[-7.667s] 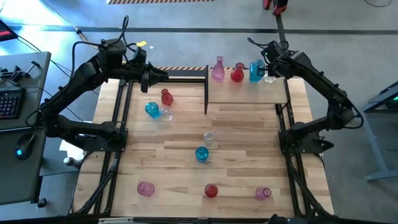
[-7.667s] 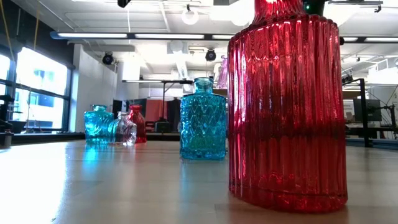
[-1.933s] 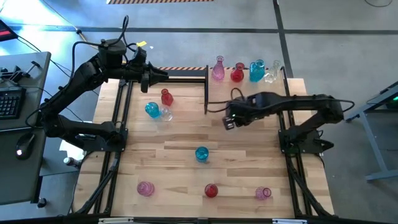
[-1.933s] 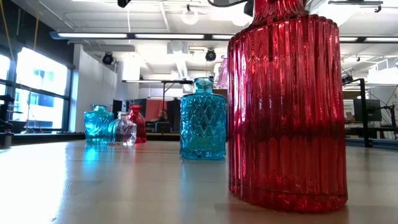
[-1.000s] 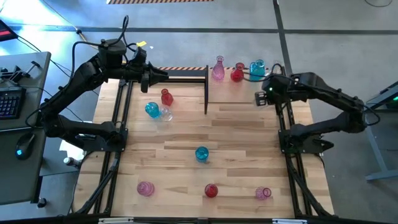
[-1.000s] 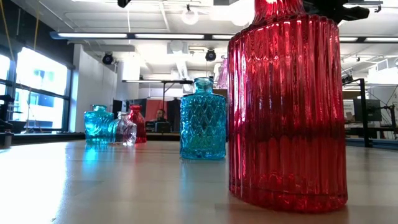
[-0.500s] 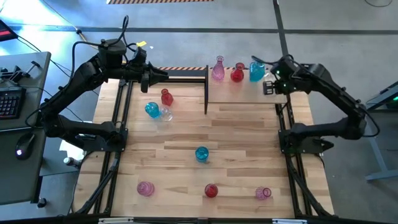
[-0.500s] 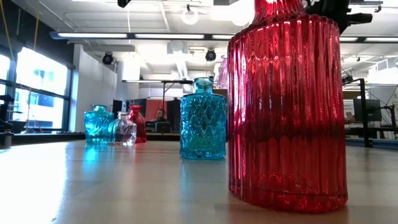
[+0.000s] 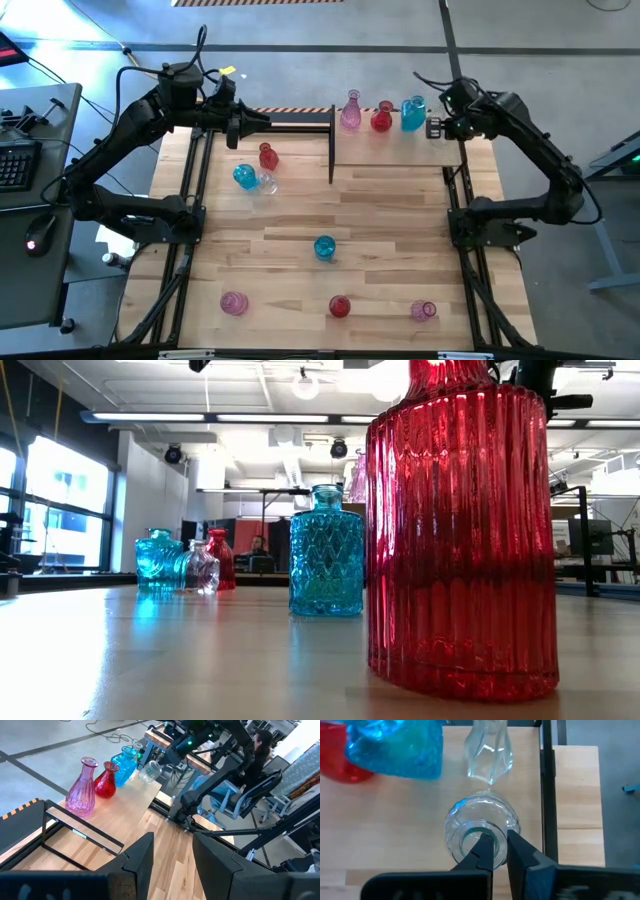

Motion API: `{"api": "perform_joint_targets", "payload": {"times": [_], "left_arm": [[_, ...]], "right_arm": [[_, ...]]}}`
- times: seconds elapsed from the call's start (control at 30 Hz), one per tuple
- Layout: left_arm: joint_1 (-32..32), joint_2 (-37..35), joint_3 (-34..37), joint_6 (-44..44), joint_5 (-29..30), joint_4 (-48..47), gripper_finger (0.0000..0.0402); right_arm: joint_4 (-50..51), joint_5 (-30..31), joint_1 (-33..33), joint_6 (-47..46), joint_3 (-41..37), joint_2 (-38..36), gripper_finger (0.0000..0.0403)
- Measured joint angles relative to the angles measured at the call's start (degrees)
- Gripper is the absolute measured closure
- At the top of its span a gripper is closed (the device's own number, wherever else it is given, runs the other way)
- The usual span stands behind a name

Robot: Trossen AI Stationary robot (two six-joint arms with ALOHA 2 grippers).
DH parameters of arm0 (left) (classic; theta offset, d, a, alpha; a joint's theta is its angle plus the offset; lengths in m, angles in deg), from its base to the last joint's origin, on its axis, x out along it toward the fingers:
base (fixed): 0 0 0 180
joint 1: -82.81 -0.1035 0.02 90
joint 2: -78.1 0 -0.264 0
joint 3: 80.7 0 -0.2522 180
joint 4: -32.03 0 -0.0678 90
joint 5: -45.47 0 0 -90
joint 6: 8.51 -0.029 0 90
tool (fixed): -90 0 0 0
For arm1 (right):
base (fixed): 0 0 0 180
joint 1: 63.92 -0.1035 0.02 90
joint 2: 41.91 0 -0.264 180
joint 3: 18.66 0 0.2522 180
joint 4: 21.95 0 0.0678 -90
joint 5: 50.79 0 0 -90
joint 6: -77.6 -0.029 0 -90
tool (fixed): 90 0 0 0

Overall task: Sort vases onto shelf
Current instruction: Put the bottom transparent vase on the shelf aligned with the transparent vase

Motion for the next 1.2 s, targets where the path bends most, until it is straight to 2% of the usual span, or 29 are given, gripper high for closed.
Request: {"api": "perform_joint_targets", "payload": {"times": [0.43,1.2], "left_arm": [[0.01,0.0,0.0,0.0,0.0,0.0,0.0275],[0.02,0.0,0.0,0.0,0.0,0.02,0.0275]], "right_arm": [[-3.03,-1.59,4.24,1.15,0.0,2.44,0.0397],[-2.15,-3.44,6.2,1.3,0.07,4.2,0.0395]]}}
